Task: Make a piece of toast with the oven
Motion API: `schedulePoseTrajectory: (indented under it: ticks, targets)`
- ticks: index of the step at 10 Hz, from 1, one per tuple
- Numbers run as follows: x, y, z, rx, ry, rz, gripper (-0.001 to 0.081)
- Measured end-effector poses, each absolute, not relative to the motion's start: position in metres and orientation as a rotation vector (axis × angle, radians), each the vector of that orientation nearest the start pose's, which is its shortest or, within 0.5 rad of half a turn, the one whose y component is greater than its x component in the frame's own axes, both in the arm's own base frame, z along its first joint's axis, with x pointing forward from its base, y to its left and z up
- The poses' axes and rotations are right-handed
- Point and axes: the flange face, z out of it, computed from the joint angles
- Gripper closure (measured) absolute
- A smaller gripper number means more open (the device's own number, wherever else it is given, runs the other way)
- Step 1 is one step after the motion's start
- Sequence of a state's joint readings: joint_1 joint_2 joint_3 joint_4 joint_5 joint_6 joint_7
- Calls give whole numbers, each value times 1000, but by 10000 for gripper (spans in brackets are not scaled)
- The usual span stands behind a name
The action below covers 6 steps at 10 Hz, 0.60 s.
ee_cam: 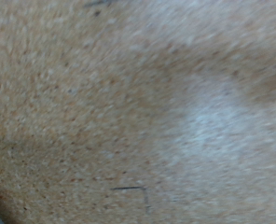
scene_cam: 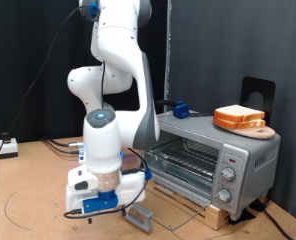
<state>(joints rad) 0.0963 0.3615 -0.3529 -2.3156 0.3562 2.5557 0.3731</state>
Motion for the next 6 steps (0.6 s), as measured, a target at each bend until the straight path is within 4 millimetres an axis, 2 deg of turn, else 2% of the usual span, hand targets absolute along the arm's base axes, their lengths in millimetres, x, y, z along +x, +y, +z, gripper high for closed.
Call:
schedulePoseTrajectory:
  ticks: [2,4,6]
  targets:
    - [494,-151,209,-2732,1287,160,-3]
    - [492,-149,208,-2730,1269,175,-3]
    - [486,-147,228,-2647,1126,261,-3]
